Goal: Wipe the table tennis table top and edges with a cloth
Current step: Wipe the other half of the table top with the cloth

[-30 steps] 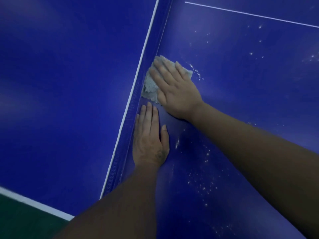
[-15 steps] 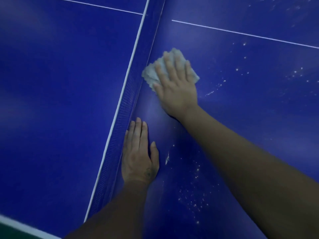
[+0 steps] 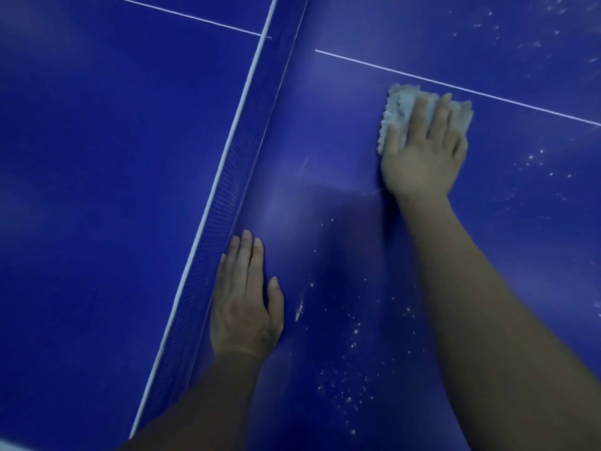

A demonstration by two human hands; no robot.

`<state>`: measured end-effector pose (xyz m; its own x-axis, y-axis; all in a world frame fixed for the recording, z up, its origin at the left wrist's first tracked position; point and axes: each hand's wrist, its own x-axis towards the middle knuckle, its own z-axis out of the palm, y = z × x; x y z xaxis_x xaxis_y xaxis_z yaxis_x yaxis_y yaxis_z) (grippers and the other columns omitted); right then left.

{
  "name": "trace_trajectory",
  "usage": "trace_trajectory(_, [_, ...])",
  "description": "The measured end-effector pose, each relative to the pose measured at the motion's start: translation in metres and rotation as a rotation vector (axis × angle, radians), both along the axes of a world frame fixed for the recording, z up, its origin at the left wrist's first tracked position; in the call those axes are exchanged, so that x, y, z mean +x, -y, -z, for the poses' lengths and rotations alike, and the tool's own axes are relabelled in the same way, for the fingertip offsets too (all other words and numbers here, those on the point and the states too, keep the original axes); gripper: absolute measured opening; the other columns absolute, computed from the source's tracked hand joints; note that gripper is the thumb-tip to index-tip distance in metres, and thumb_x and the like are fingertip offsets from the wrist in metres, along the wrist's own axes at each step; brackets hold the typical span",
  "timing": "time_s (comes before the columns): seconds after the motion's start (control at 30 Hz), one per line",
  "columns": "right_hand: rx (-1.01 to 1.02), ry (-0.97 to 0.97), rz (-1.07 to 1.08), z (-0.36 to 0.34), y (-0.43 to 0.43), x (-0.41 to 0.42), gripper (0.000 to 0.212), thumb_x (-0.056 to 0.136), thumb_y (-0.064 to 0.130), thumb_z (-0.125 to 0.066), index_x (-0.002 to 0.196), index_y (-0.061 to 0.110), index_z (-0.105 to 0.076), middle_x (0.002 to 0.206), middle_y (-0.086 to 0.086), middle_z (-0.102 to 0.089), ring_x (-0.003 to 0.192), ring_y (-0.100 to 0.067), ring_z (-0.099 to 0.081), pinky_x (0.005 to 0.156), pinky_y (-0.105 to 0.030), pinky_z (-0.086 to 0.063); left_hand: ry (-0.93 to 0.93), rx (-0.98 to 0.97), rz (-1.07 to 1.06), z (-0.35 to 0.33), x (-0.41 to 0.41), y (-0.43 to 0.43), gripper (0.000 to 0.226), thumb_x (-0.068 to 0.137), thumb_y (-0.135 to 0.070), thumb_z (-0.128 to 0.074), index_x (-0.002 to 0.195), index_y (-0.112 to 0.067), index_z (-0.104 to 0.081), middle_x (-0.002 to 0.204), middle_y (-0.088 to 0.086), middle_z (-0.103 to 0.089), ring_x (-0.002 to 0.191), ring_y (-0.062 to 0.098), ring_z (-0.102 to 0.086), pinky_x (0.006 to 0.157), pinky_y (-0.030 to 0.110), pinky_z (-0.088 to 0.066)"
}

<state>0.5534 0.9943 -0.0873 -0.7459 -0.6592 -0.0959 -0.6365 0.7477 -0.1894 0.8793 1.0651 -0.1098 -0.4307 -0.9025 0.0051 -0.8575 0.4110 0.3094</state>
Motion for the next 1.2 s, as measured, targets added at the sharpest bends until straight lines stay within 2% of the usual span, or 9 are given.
trace_trajectory(0.17, [-0.002, -0.073, -0.173, 0.002, 0.047, 0.036, 0.069, 0.111, 0.049, -0.019, 0.171, 0.014, -0.015, 0.179, -0.016, -0.001, 0.165, -0.040, 0.003, 0.132, -0.059, 0.003, -0.001, 0.007, 0.015, 0.001, 0.000, -0.001, 0.064, 0.109, -0.030, -0.039, 0.167, -0.003, -0.033, 0.178, 0.009, -0.025, 0.167, 0.026, -0.018, 0.135, 0.049, -0.020])
trace_trajectory(0.33, [-0.013, -0.062, -0.445, 0.005, 0.075, 0.050, 0.072, 0.110, 0.053, -0.014, 0.171, 0.014, -0.015, 0.180, -0.006, -0.007, 0.166, -0.029, -0.002, 0.134, -0.052, 0.003, -0.007, -0.001, 0.017, 0.002, 0.000, -0.001, 0.064, 0.109, -0.029, -0.041, 0.165, 0.000, -0.035, 0.177, 0.011, -0.028, 0.166, 0.027, -0.020, 0.135, 0.051, -0.021])
trace_trajectory(0.53, [0.024, -0.072, -0.099, 0.005, 0.017, -0.030, 0.071, 0.113, 0.051, -0.020, 0.171, 0.011, -0.014, 0.179, -0.011, -0.008, 0.165, -0.035, -0.003, 0.131, -0.049, 0.009, -0.026, 0.000, 0.010, 0.001, 0.000, 0.000, 0.063, 0.108, -0.027, -0.044, 0.165, -0.001, -0.036, 0.177, 0.011, -0.028, 0.166, 0.027, -0.020, 0.135, 0.051, -0.022])
trace_trajectory(0.73, [-0.004, -0.003, 0.214, 0.004, 0.026, 0.021, 0.071, 0.109, 0.039, -0.022, 0.171, 0.008, -0.006, 0.179, -0.013, 0.001, 0.165, -0.037, 0.003, 0.132, -0.058, 0.001, -0.009, 0.001, -0.002, 0.001, 0.001, 0.000, 0.063, 0.108, -0.026, -0.045, 0.166, -0.002, -0.035, 0.177, 0.009, -0.027, 0.166, 0.026, -0.020, 0.136, 0.048, -0.019])
trace_trajectory(0.8, [-0.026, 0.013, 0.165, 0.003, 0.051, 0.053, 0.074, 0.107, 0.036, -0.028, 0.170, 0.006, -0.005, 0.178, -0.017, 0.002, 0.165, -0.040, 0.003, 0.131, -0.060, 0.000, -0.019, -0.003, 0.001, 0.001, 0.001, 0.000, 0.063, 0.108, -0.026, -0.045, 0.166, -0.002, -0.036, 0.177, 0.009, -0.027, 0.166, 0.026, -0.020, 0.136, 0.046, -0.017])
trace_trajectory(0.9, [-0.107, 0.034, -0.089, 0.002, 0.064, 0.114, 0.074, 0.105, 0.036, -0.031, 0.171, 0.008, -0.012, 0.178, -0.017, -0.002, 0.165, -0.039, 0.000, 0.131, -0.059, 0.001, -0.036, 0.002, 0.005, 0.001, 0.002, 0.000, 0.063, 0.108, -0.026, -0.045, 0.165, -0.002, -0.036, 0.177, 0.010, -0.028, 0.166, 0.027, -0.021, 0.136, 0.045, -0.016])
trace_trajectory(1.03, [-0.210, -0.005, -0.408, 0.012, 0.016, 0.132, 0.070, 0.104, 0.039, -0.035, 0.168, 0.013, -0.029, 0.177, -0.012, -0.019, 0.165, -0.035, -0.012, 0.133, -0.052, -0.007, -0.049, -0.004, 0.011, 0.001, 0.000, 0.000, 0.064, 0.107, -0.025, -0.045, 0.165, -0.001, -0.036, 0.177, 0.011, -0.028, 0.166, 0.028, -0.020, 0.136, 0.048, -0.018])
trace_trajectory(1.1, [-0.243, -0.081, -0.402, 0.022, -0.017, 0.097, 0.066, 0.105, 0.042, -0.040, 0.166, 0.016, -0.038, 0.174, -0.011, -0.029, 0.163, -0.035, -0.022, 0.133, -0.051, -0.014, -0.062, -0.015, 0.011, 0.000, -0.002, -0.001, 0.063, 0.107, -0.025, -0.046, 0.164, 0.000, -0.037, 0.176, 0.012, -0.029, 0.166, 0.029, -0.021, 0.136, 0.049, -0.018])
trace_trajectory(1.2, [-0.193, -0.175, -0.177, 0.026, -0.064, 0.043, 0.063, 0.108, 0.043, -0.040, 0.166, 0.016, -0.037, 0.174, -0.013, -0.030, 0.161, -0.037, -0.027, 0.131, -0.055, -0.021, -0.056, -0.012, 0.004, 0.000, -0.002, -0.002, 0.063, 0.108, -0.026, -0.045, 0.165, 0.000, -0.037, 0.176, 0.011, -0.029, 0.166, 0.027, -0.020, 0.136, 0.047, -0.018])
